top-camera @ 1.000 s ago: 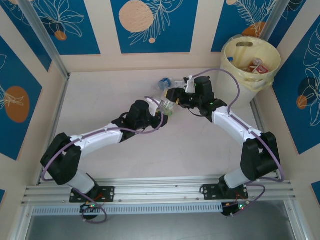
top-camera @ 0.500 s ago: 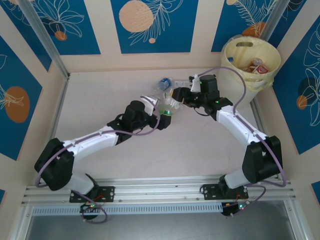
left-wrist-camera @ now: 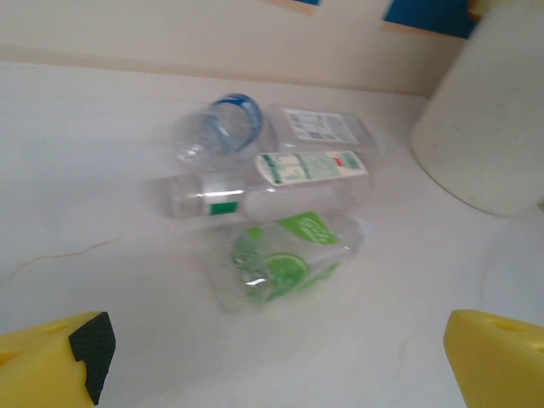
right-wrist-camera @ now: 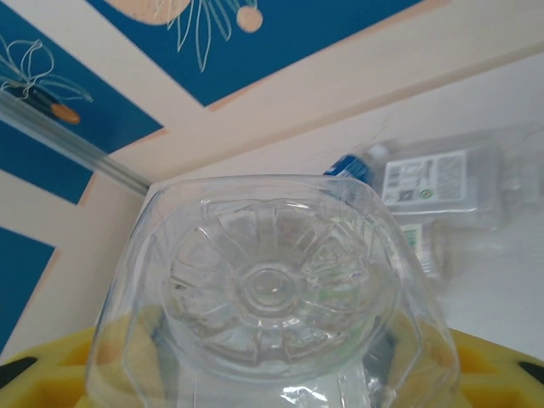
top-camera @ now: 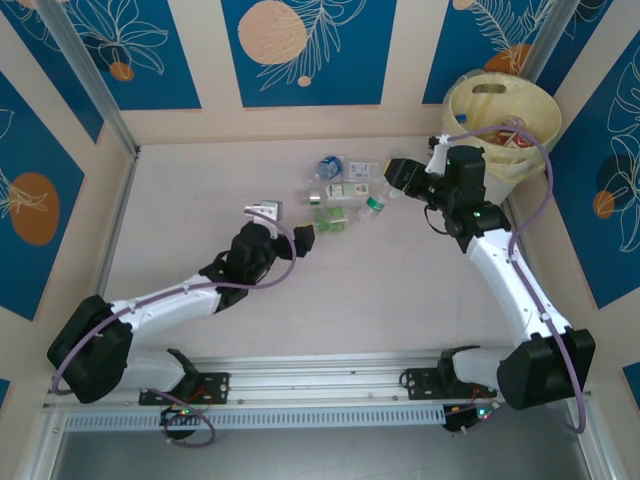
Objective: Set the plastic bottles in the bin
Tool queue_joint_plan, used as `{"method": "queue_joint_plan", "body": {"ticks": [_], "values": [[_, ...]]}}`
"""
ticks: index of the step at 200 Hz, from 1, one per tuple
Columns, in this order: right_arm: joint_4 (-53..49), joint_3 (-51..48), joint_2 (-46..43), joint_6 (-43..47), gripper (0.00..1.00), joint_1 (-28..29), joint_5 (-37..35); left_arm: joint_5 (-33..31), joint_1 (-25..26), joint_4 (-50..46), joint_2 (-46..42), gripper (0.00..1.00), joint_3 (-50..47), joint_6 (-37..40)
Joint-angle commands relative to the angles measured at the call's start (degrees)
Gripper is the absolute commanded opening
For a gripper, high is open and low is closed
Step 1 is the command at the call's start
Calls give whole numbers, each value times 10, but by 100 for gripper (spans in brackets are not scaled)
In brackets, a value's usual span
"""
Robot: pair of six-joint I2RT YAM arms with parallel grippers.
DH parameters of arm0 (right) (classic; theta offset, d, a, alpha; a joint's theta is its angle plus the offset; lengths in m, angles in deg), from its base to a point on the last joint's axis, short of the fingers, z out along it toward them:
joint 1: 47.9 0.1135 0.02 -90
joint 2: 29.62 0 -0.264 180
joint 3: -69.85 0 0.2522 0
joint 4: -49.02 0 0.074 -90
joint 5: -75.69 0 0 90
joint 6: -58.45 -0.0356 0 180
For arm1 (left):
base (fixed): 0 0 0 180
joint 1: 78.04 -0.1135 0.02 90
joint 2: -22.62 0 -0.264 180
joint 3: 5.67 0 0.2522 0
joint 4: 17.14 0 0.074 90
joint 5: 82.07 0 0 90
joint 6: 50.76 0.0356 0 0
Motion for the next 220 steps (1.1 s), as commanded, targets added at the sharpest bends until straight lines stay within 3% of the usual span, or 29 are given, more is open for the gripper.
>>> {"method": "queue_joint_plan", "body": {"ticks": [1,47,77,112,125,153,194,220], "values": [[-7,25,-23,41,39,-13,-38,-70,-7,16,-10,100,-7,-31],[20,60,-24,91,40,-47,-65,-63,-16,15,0,100,-10,-62],[44,99,-1,102,40,-100,-84,-61,-22,17,-1,100,-10,-67],[120,149,49,166,39,-117,-215,-64,-28,21,-8,100,-23,-81],[154,164,69,148,39,-131,-258,-65,-31,24,-8,100,-29,-87],[200,196,111,68,35,-163,-265,-64,-36,25,-12,100,-33,-94],[272,205,157,79,36,-164,-347,-74,-39,23,-29,100,-52,-94],[303,182,166,71,36,-170,-360,-78,-44,23,-36,100,-62,-100]]}}
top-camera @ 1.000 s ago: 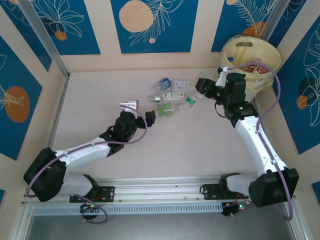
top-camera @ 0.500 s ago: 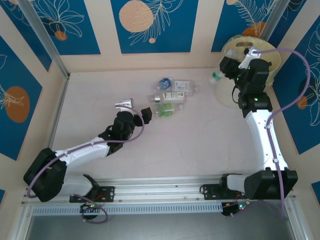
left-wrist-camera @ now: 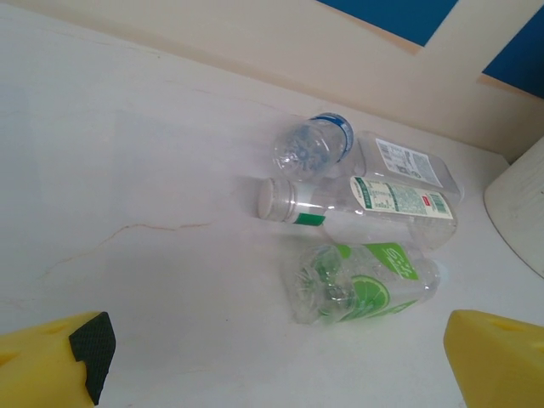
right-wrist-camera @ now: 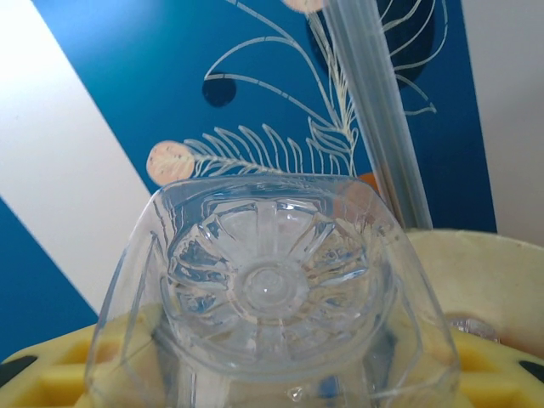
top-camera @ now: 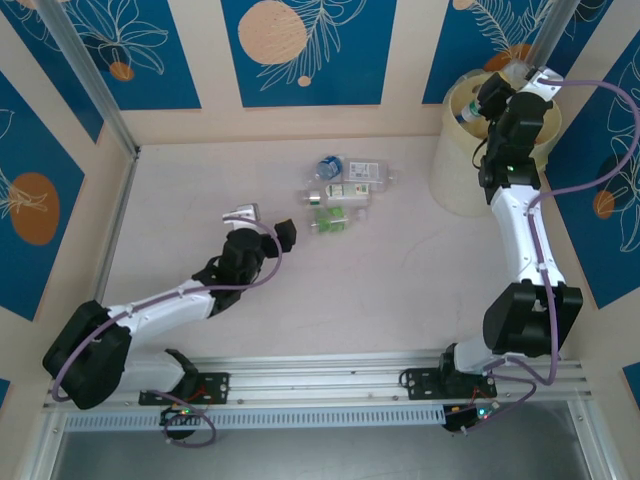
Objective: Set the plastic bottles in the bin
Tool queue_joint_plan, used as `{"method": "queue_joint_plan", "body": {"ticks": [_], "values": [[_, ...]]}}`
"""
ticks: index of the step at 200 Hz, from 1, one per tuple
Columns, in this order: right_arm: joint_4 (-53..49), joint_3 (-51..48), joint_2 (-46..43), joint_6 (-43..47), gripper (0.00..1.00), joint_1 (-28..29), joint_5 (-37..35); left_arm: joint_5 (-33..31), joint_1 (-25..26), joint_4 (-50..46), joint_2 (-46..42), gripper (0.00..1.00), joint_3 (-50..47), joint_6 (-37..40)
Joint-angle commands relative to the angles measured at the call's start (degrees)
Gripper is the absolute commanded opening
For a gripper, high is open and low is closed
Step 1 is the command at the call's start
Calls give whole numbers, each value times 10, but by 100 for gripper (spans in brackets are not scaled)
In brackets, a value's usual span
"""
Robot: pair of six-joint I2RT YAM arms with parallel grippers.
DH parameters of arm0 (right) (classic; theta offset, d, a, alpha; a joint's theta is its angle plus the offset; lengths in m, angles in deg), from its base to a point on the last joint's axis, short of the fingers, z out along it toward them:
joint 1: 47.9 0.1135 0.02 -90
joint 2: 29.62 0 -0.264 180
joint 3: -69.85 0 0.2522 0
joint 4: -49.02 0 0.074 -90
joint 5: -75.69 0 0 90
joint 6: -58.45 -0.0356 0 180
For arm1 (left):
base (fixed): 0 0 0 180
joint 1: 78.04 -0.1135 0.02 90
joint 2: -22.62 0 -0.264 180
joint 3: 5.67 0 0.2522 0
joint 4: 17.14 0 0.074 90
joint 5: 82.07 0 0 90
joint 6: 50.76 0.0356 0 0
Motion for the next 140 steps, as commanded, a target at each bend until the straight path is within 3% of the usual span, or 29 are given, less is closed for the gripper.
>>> {"method": "queue_joint_plan", "body": {"ticks": [1,49,83,103,126,140], "values": [[71,-6,5,-14,36,-4,-54,-17,-10,12,-15,100,-13,-12],[10,-8,16,43,40,9,-63,-8,-16,7,-9,100,-15,-26],[-51,-49,14,-3,43,-16,-29,4,-20,6,-2,100,-12,-30],[-121,-34,27,-44,45,-40,31,8,-21,4,0,100,-11,-32],[-220,14,52,-51,57,-54,91,7,-23,3,1,100,-14,-39],[-281,42,65,-43,72,-58,97,6,-24,1,1,100,-15,-41]]}}
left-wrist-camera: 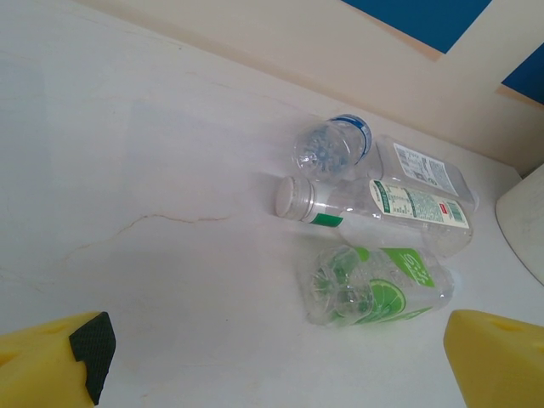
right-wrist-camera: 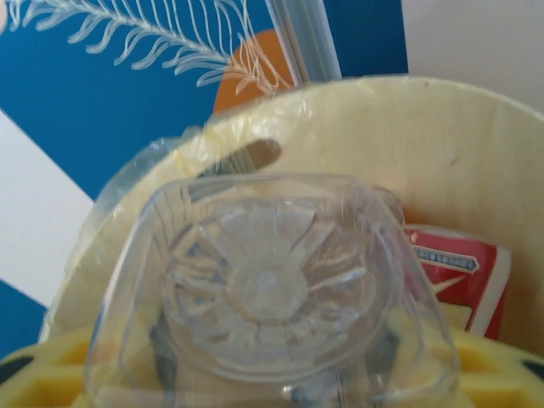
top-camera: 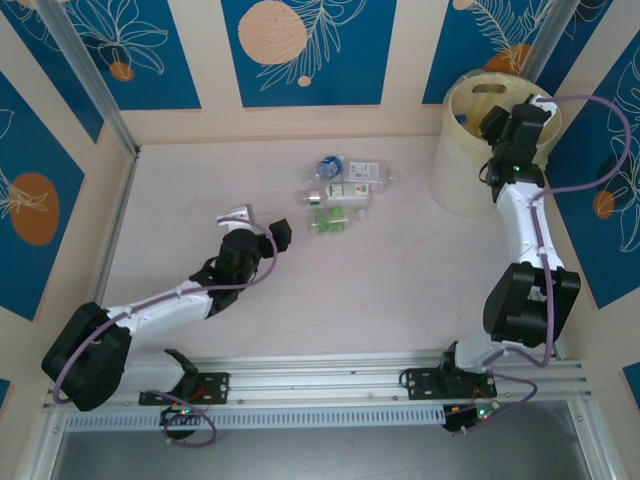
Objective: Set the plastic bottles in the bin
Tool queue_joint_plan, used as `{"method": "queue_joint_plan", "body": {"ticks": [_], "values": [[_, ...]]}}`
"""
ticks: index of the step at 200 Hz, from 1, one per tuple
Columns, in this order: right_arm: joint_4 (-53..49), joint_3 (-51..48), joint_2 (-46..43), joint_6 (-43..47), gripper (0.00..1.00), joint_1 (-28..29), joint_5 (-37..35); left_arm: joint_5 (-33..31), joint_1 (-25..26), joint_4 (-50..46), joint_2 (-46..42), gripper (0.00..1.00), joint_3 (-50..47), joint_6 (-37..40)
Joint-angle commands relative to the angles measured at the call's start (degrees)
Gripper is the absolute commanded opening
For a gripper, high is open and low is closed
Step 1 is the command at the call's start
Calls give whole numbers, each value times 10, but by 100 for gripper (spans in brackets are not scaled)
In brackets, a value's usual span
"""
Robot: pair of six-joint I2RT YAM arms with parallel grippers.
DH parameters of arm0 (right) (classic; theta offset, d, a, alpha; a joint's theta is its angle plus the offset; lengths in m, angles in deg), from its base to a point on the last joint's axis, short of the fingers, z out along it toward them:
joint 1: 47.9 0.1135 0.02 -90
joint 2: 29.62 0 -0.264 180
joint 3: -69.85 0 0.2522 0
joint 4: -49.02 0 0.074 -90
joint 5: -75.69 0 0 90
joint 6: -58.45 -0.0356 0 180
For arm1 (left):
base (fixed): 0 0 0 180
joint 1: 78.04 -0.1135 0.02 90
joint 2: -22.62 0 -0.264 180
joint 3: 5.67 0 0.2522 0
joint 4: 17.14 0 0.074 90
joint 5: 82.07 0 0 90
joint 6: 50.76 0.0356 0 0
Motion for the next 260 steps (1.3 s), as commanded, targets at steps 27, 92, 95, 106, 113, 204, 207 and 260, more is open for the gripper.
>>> {"method": "queue_joint_plan", "body": {"ticks": [27,92,95,106,113,204,207,260], "values": [[-183,65,15,2,86,-5,-2,1,-10,0,7,100,-4,-14],[-156,43,-43,10,98,-7,-25,19,-15,-2,37,100,7,-29],[-156,43,-43,13,98,-7,-17,19,-15,-3,38,100,8,-30],[-151,43,-41,26,98,-8,27,21,-15,-5,40,100,10,-30],[-146,43,-40,36,98,-8,64,21,-15,-5,40,100,11,-30],[-138,34,-71,210,100,84,314,27,-30,-51,43,100,23,-58],[-141,34,-69,229,100,91,323,30,-31,-50,43,100,24,-58],[-174,13,-13,347,99,161,344,219,-33,-68,123,100,119,145]]}}
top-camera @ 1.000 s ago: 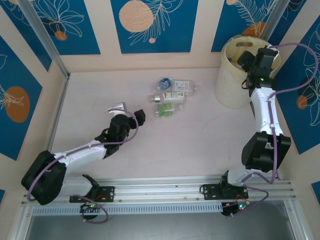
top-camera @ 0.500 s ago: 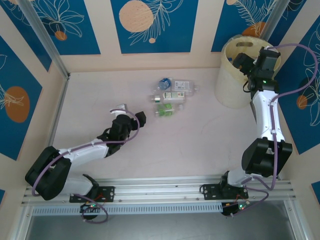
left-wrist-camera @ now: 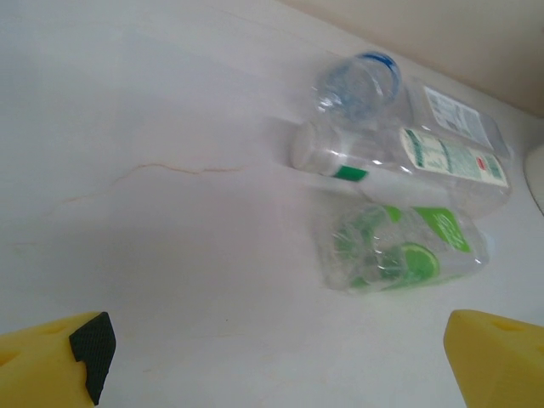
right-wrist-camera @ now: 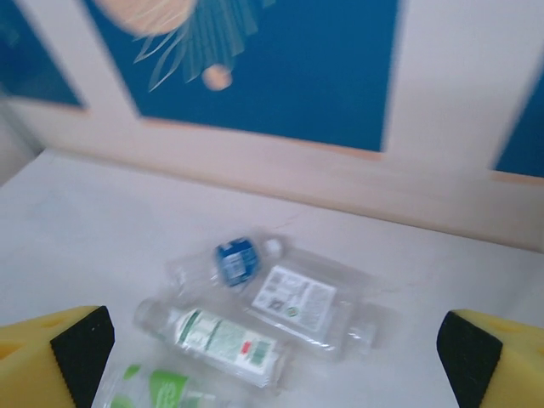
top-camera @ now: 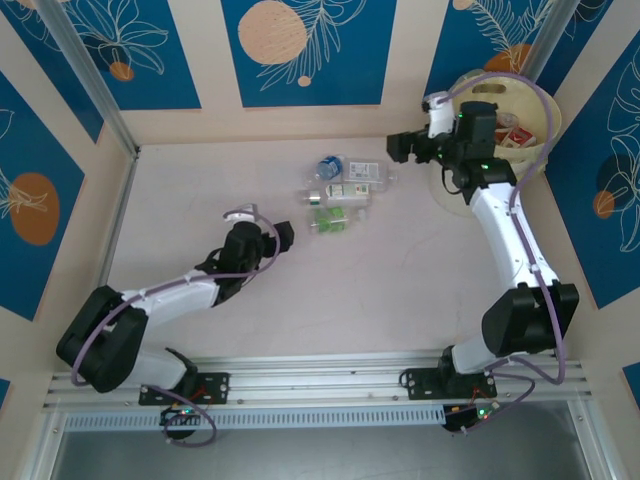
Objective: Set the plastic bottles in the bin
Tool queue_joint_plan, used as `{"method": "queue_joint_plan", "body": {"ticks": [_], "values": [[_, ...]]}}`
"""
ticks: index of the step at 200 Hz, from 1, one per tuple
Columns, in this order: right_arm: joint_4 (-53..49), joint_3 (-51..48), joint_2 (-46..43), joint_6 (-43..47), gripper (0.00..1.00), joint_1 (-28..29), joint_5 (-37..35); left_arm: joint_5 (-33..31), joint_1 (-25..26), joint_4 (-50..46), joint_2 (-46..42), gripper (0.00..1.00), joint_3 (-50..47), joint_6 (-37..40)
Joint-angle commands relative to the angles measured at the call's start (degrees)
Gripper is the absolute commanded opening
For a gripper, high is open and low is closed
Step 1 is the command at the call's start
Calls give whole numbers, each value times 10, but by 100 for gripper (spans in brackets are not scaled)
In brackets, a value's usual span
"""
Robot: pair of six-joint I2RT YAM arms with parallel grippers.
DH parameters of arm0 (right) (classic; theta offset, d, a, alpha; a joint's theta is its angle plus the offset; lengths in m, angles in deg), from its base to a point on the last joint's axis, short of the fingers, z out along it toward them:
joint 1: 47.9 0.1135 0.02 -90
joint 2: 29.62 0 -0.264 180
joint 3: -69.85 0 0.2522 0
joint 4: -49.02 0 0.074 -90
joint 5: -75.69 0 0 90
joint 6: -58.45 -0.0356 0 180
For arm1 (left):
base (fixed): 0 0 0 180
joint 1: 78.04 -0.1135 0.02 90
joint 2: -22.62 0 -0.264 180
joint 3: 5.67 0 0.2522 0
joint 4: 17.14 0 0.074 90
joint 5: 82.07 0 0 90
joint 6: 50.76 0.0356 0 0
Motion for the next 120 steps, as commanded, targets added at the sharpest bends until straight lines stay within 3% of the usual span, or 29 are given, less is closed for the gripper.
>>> {"method": "queue_joint_plan", "body": {"ticks": [1,18,49,87,120], "values": [[-22,-14,27,54,99,1,34,130,0,-26,49,100,77,146],[-18,-29,28,21,100,5,35,200,6,-53,97,100,128,268],[-3,-85,-7,-53,99,8,12,268,4,-137,194,100,238,437],[34,-191,-92,-88,100,7,-20,290,-6,-243,298,100,371,487],[32,-231,-134,-77,100,6,-50,301,-6,-304,342,100,422,511]]}}
